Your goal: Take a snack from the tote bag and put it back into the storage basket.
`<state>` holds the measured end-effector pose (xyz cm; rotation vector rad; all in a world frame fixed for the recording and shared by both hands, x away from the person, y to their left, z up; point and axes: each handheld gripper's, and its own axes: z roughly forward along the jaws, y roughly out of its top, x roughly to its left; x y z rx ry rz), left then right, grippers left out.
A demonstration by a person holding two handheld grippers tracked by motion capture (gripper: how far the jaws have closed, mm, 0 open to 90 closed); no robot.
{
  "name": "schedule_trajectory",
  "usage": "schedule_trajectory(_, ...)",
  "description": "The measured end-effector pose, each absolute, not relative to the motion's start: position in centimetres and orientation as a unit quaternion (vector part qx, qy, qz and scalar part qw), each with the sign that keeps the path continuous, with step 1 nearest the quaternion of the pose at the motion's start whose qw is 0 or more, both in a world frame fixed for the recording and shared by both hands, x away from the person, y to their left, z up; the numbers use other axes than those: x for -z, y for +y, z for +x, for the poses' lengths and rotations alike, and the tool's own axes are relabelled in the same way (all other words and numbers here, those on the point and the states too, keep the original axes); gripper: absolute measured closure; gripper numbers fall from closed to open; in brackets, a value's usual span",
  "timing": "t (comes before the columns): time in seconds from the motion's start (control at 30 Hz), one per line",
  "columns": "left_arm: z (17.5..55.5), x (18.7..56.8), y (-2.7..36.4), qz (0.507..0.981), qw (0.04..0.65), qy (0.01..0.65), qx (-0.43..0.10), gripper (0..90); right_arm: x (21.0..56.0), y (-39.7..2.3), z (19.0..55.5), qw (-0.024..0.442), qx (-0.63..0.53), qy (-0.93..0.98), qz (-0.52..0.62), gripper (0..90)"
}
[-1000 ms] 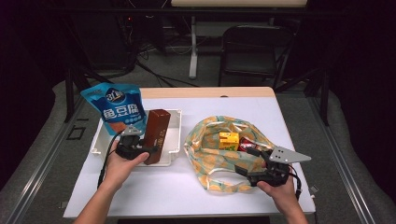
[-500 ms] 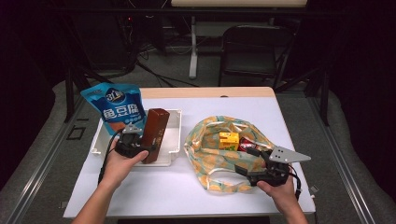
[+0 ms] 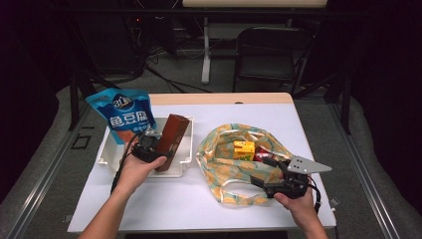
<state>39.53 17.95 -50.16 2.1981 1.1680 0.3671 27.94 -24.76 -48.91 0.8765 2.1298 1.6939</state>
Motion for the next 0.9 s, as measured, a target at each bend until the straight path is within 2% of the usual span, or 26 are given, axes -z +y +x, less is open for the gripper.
schedule_trajectory(0.4, 39.8, 50.4, 17.7, 0.829, 0.315, 0.442, -0.135, 42.2, 49.0, -24.9, 28.0, 0.140, -0.586, 0.737, 0.306, 17.8)
schedule_trajectory(0.43, 39.8, 50.4, 17.7, 0.826, 0.322, 0.443, -0.130, 40.5, 49.0, -24.9, 28.0, 0.140, -0.587, 0.736, 0.307, 17.8)
schedule_trajectory(0.5, 39.8, 50.4, 17.8, 0.824, 0.331, 0.445, -0.120, 26.8, 49.1, -24.9, 28.0, 0.138, -0.587, 0.736, 0.308, 17.8)
schedule_trajectory(0.63, 39.3, 50.4, 18.1, 0.817, 0.338, 0.450, -0.126, 17.6, 49.1, -24.9, 28.0, 0.139, -0.586, 0.737, 0.306, 17.8)
schedule_trajectory(0.83, 37.6, 50.0, 18.7, 0.798, 0.373, 0.453, -0.136, 16.9, 49.2, -25.1, 28.1, 0.139, -0.587, 0.735, 0.310, 17.7)
schedule_trajectory(0.9, 36.9, 49.6, 19.0, 0.795, 0.383, 0.448, -0.141, 21.0, 49.2, -25.1, 28.1, 0.137, -0.586, 0.735, 0.311, 17.6)
